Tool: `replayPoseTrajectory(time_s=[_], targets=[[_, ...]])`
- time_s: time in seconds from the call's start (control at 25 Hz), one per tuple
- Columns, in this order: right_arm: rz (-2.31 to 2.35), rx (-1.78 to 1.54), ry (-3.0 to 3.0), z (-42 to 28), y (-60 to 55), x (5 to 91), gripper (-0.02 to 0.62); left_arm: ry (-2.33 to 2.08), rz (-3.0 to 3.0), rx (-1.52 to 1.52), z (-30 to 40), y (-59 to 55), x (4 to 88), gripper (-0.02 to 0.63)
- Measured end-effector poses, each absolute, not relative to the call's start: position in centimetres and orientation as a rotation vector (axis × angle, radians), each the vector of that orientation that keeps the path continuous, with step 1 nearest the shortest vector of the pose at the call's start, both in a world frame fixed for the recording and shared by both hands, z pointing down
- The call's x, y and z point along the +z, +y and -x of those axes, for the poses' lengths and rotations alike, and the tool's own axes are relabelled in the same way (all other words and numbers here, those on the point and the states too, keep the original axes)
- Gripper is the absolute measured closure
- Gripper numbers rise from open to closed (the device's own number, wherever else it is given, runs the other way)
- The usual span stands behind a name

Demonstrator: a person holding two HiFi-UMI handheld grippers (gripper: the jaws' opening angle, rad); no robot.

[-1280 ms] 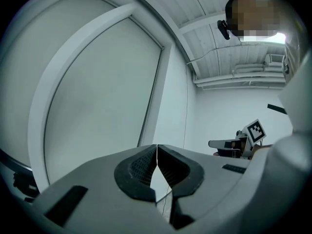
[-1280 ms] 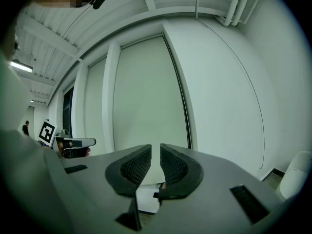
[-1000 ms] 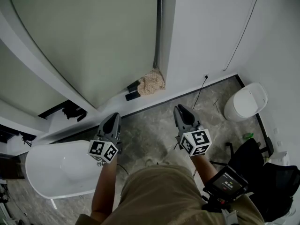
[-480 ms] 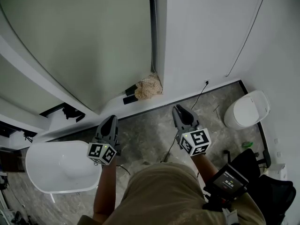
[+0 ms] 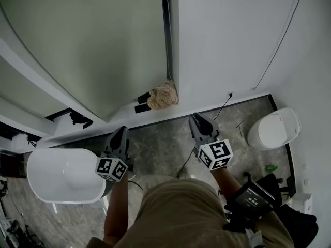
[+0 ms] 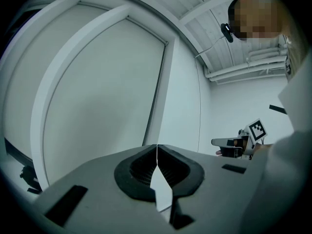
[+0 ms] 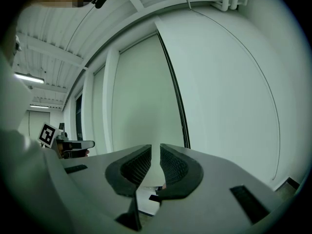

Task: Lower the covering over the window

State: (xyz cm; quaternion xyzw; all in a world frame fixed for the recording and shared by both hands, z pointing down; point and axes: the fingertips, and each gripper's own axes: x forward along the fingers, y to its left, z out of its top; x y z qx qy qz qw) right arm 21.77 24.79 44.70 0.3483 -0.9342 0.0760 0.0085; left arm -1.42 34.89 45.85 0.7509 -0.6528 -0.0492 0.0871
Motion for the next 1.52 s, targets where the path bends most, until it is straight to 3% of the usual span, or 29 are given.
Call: replayPoseTrajectory(time_s=[0.36, 1.52], targets=[[-1.063, 0.274, -2.919, -21.2, 23.4, 45.5, 0.552, -1.931, -2.225, -0.116, 1.2, 33.3, 46.4, 0.584], [-1.325, 0.224, -2.79, -6.9, 19.0, 45.3, 0.553, -1.63, -2.447, -0.103, 15.4, 23.6, 47.2, 0.584]])
